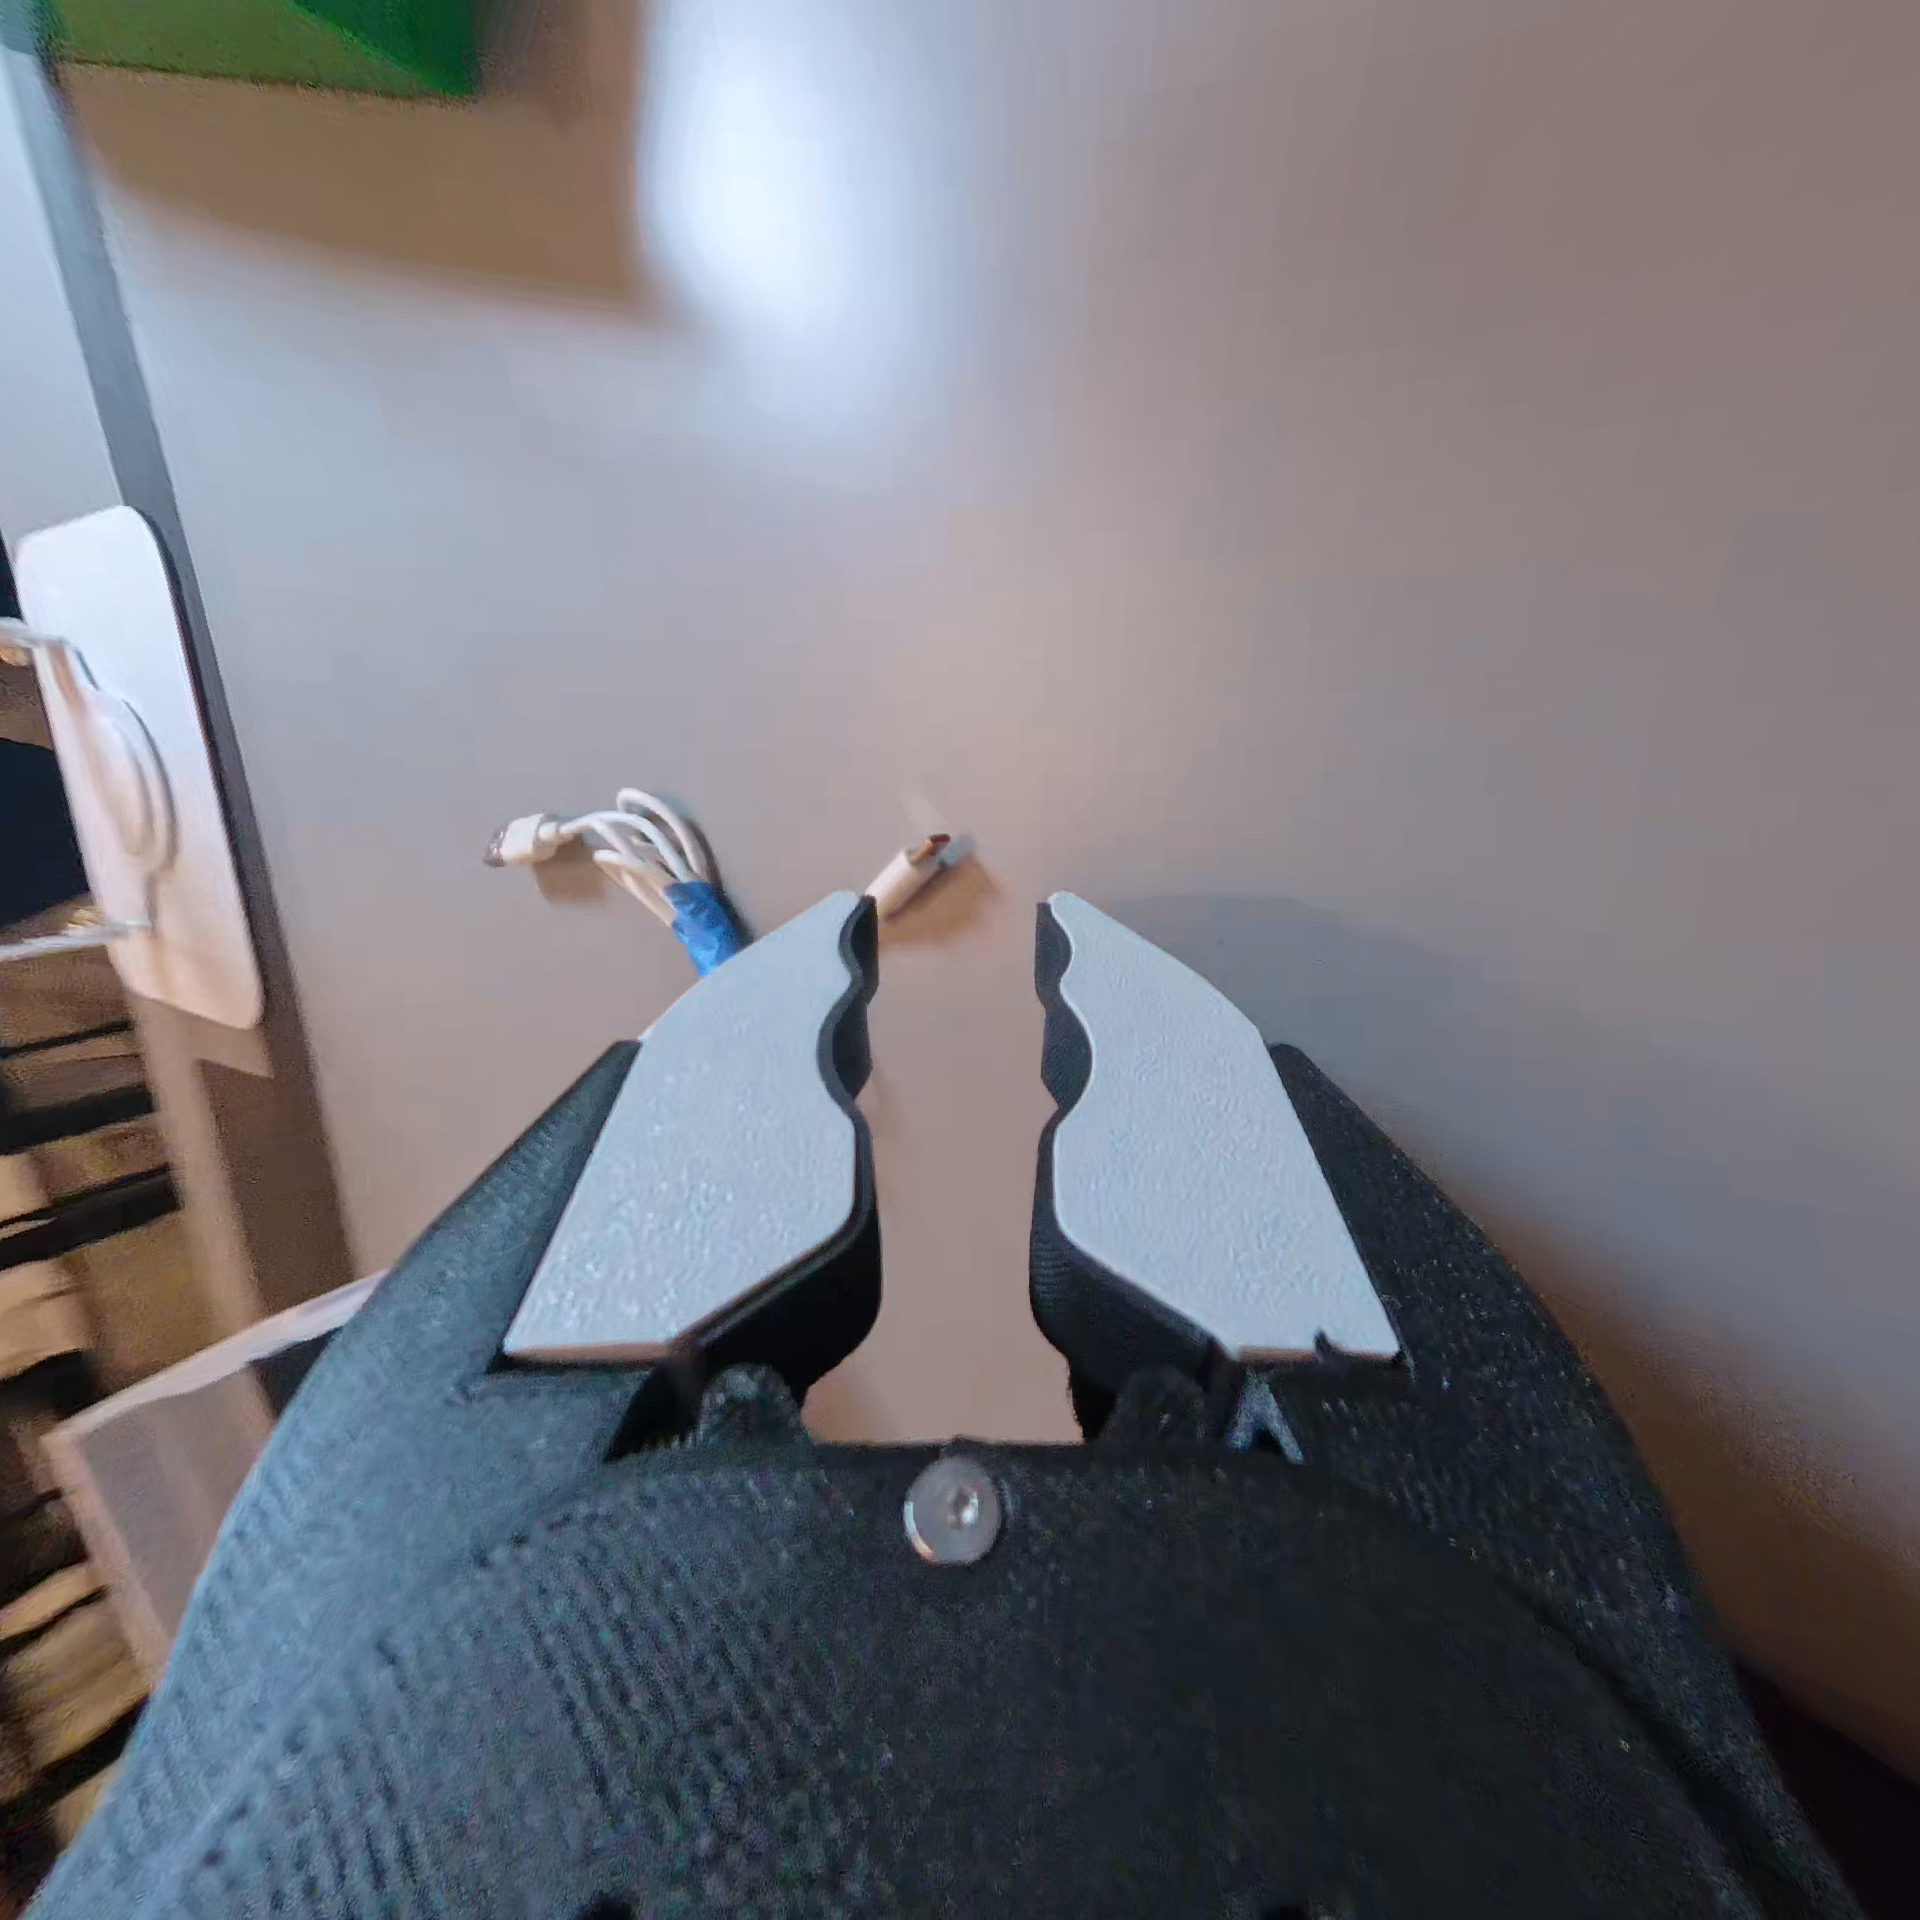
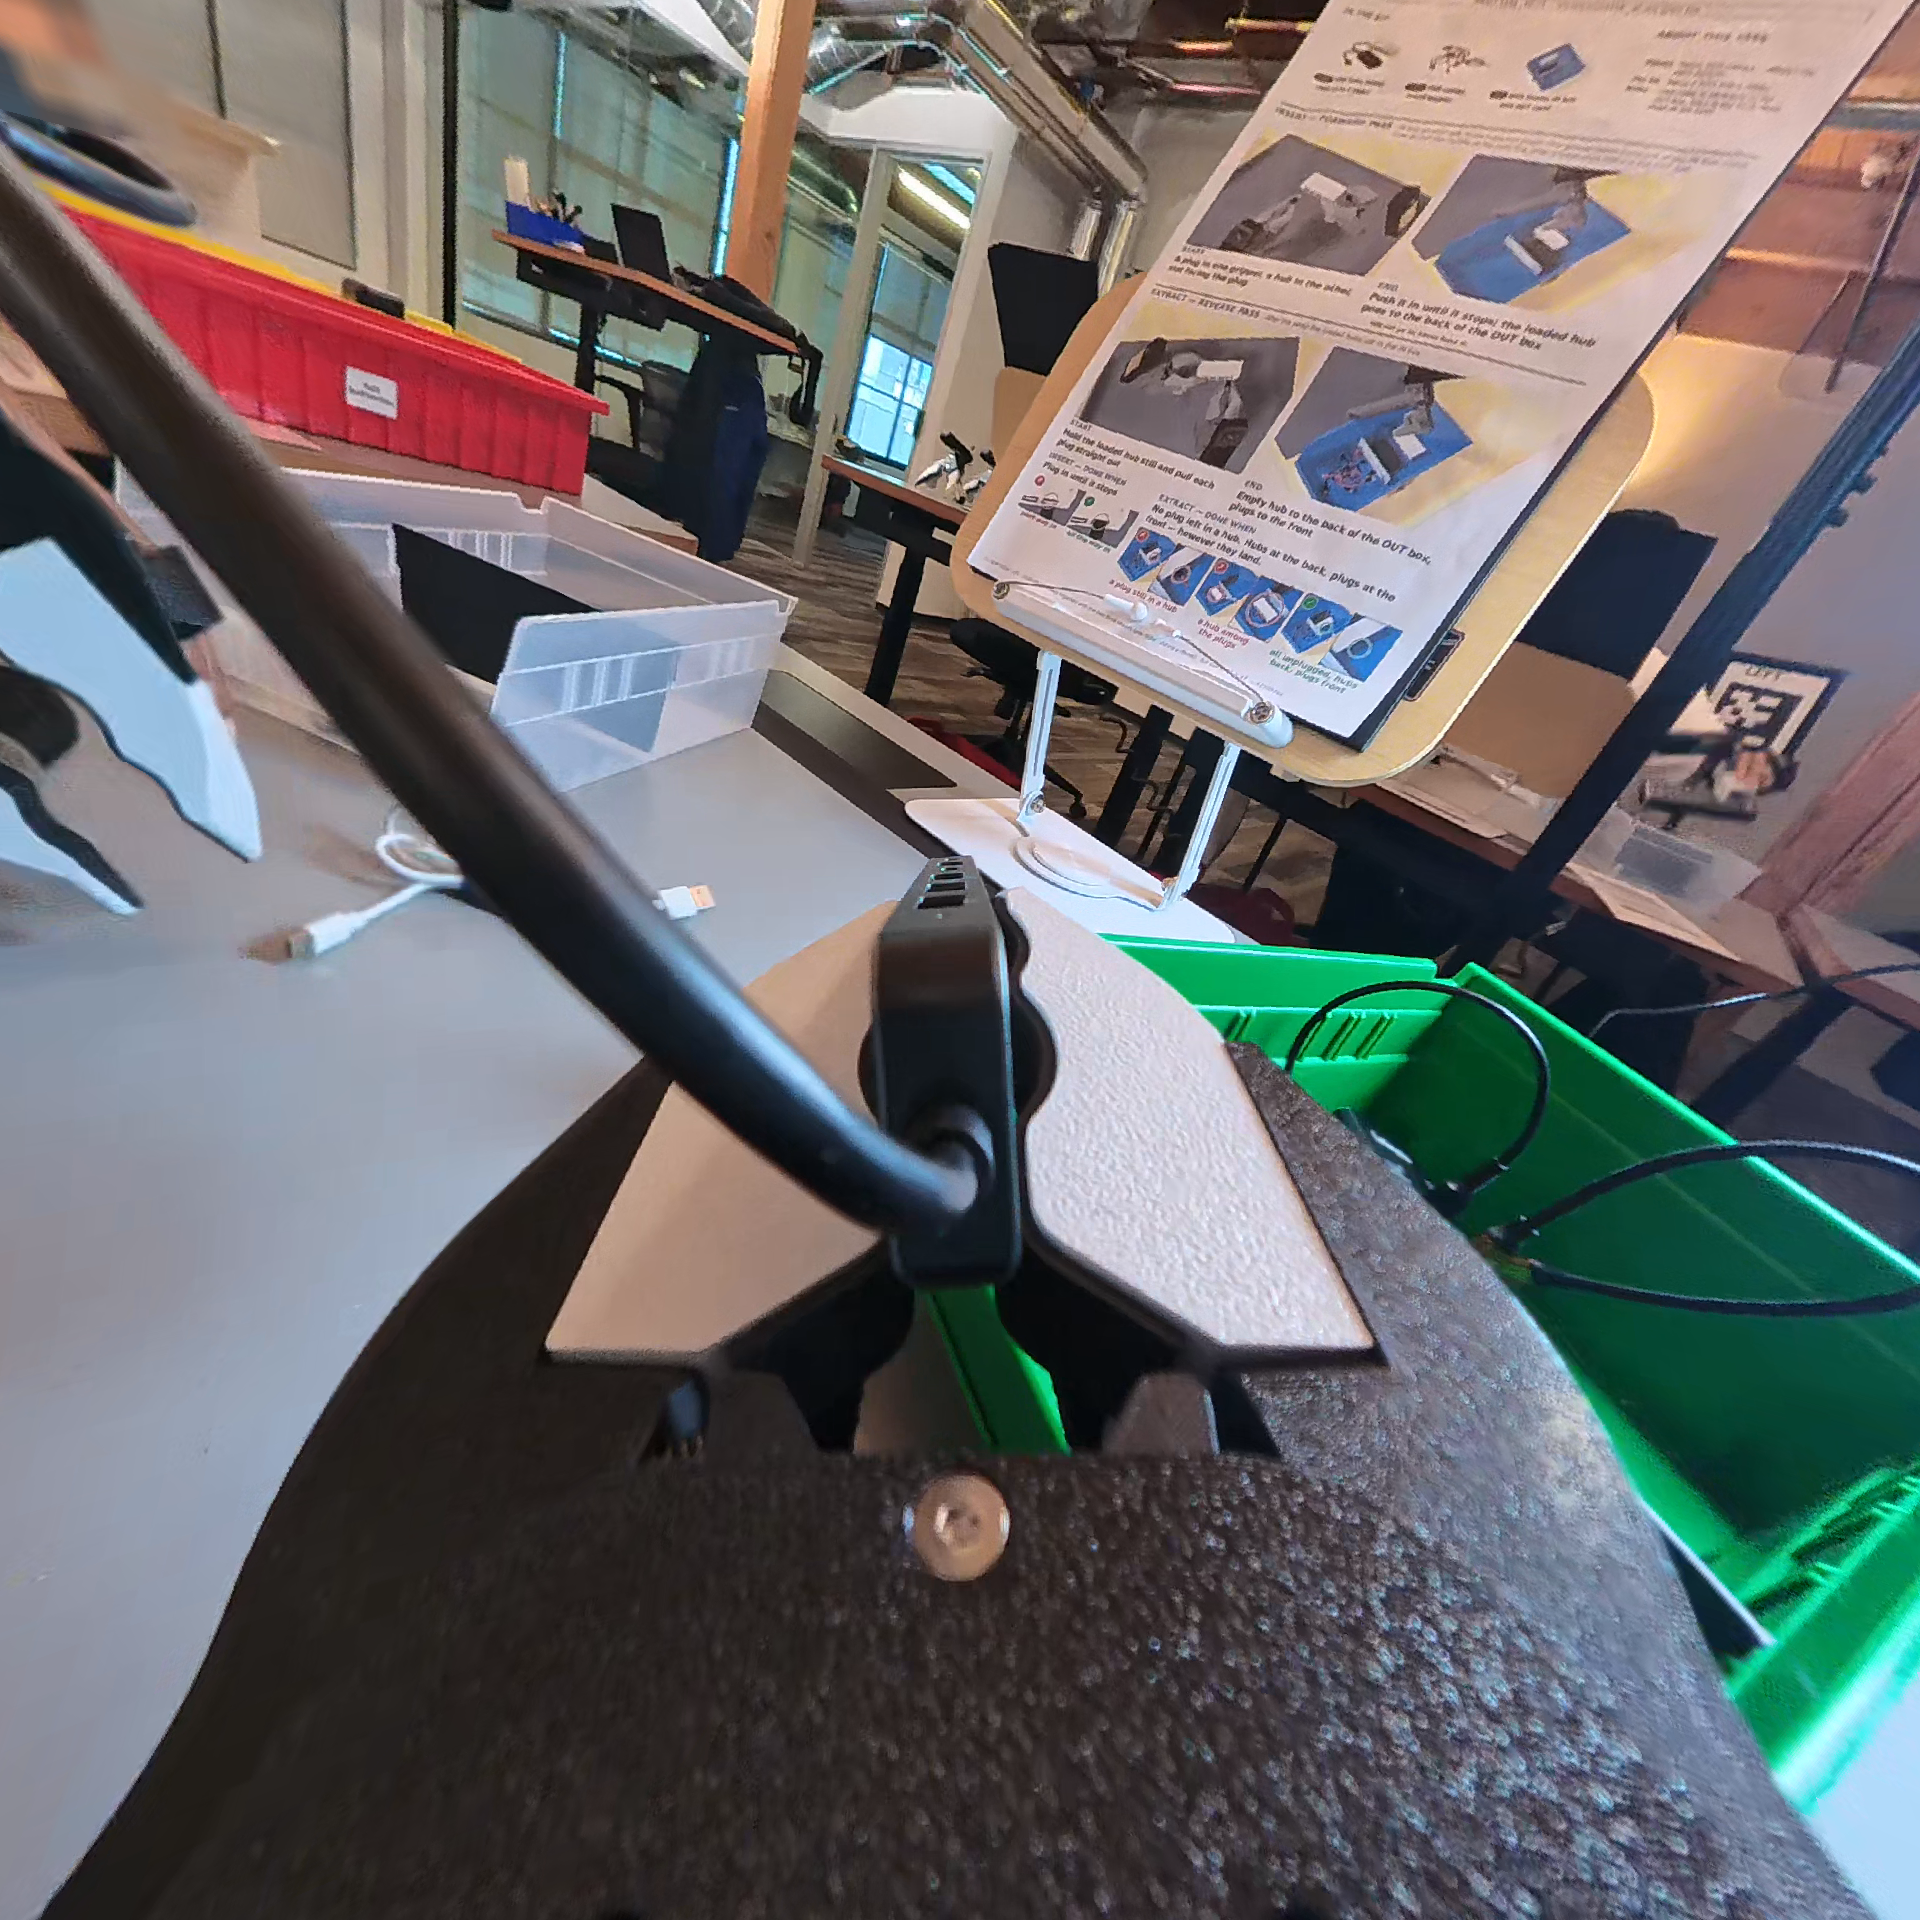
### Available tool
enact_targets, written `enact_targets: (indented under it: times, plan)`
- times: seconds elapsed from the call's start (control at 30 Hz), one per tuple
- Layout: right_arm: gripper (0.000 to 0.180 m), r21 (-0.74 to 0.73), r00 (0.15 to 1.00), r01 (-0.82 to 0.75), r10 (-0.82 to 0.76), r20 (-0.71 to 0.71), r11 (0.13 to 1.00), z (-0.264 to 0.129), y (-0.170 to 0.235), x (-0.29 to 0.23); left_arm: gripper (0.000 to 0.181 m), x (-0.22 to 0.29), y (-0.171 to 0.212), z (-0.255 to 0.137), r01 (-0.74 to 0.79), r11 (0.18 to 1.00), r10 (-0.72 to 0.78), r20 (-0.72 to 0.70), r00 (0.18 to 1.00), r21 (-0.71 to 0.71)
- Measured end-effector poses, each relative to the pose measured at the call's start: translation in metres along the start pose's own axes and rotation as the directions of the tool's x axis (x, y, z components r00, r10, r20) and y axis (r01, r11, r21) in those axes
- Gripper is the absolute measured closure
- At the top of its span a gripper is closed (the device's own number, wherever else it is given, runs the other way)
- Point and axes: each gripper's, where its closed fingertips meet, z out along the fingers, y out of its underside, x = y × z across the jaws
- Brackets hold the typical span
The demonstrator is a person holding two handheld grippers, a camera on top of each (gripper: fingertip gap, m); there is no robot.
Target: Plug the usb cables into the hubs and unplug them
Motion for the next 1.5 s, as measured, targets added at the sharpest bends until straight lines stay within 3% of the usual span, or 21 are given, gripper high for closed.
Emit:
enact_targets:
  times: [0.1,0.27,0.43,0.53,0.63,0.73,0.8,0.87,0.97,1.0,1.07,1.13,1.2,1.37,1.5]
  plan:
    - [0.168,0.007,0.999,-0.034,0.034,-0.004,0.999,0.000,0.000,0.001,0.151,-0.026,-0.015,-0.011,0.254,0.958,-0.244,-0.086,0.966,0.131]
    - [0.168,0.009,0.998,-0.056,0.056,-0.025,0.998,-0.005,0.000,0.005,0.153,-0.083,-0.016,0.020,0.639,0.752,-0.608,-0.204,0.767,0.161]
    - [0.168,0.013,0.997,-0.070,0.071,-0.024,0.997,-0.006,-0.001,0.008,0.147,-0.099,0.011,0.064,0.716,0.696,-0.708,-0.123,0.696,0.043]
    - [0.168,0.020,0.997,-0.073,0.073,-0.013,0.997,-0.007,-0.003,0.007,0.145,-0.086,0.028,0.069,0.685,0.727,-0.686,-0.093,0.722,-0.039]
    - [0.168,0.031,0.996,-0.088,0.088,0.007,0.996,-0.006,-0.006,0.005,0.155,-0.071,0.033,0.070,0.672,0.734,-0.678,-0.134,0.722,-0.095]
    - [0.168,0.032,0.997,-0.083,0.083,0.008,0.996,-0.007,-0.007,0.004,0.163,-0.076,0.037,0.066,0.607,0.789,-0.614,-0.072,0.786,-0.094]
    - [0.168,0.041,0.997,-0.079,0.079,-0.001,0.996,-0.009,-0.010,0.004,0.164,-0.097,0.041,0.056,0.506,0.860,-0.497,0.113,0.860,-0.066]
    - [0.168,0.049,0.997,-0.078,0.079,-0.012,0.996,-0.010,-0.011,0.006,0.163,-0.119,0.043,0.034,0.291,0.947,-0.221,0.381,0.898,-0.138]
    - [0.168,0.046,0.996,-0.087,0.088,-0.024,0.995,-0.010,-0.009,0.010,0.162,-0.112,0.015,0.004,-0.079,0.941,0.261,0.561,0.786,-0.328]
    - [0.168,0.043,0.995,-0.090,0.092,-0.026,0.995,-0.010,-0.008,0.011,0.162,-0.095,0.006,0.005,-0.161,0.924,0.337,0.537,0.773,-0.347]
    - [0.168,0.038,0.995,-0.095,0.096,-0.026,0.995,-0.009,-0.006,0.011,0.150,-0.048,0.001,0.018,-0.223,0.925,0.338,0.399,0.852,-0.308]
    - [0.168,0.039,0.995,-0.096,0.097,-0.024,0.995,-0.009,-0.006,0.011,0.143,-0.012,-0.002,0.023,-0.153,0.967,0.202,0.246,0.948,-0.206]
    - [0.168,0.040,0.995,-0.097,0.098,-0.021,0.994,-0.009,-0.007,0.009,0.140,0.006,-0.013,0.016,-0.038,0.996,0.048,0.122,0.991,-0.082]
    - [0.168,0.027,0.994,-0.105,0.105,-0.014,0.994,-0.007,-0.003,0.008,0.142,0.000,-0.041,-0.001,0.212,0.968,-0.195,-0.129,0.972,0.136]
    - [0.168,0.022,0.992,-0.124,0.124,-0.007,0.992,-0.007,-0.001,0.008,0.142,0.001,-0.029,0.018,0.271,0.962,-0.248,-0.372,0.895,0.012]
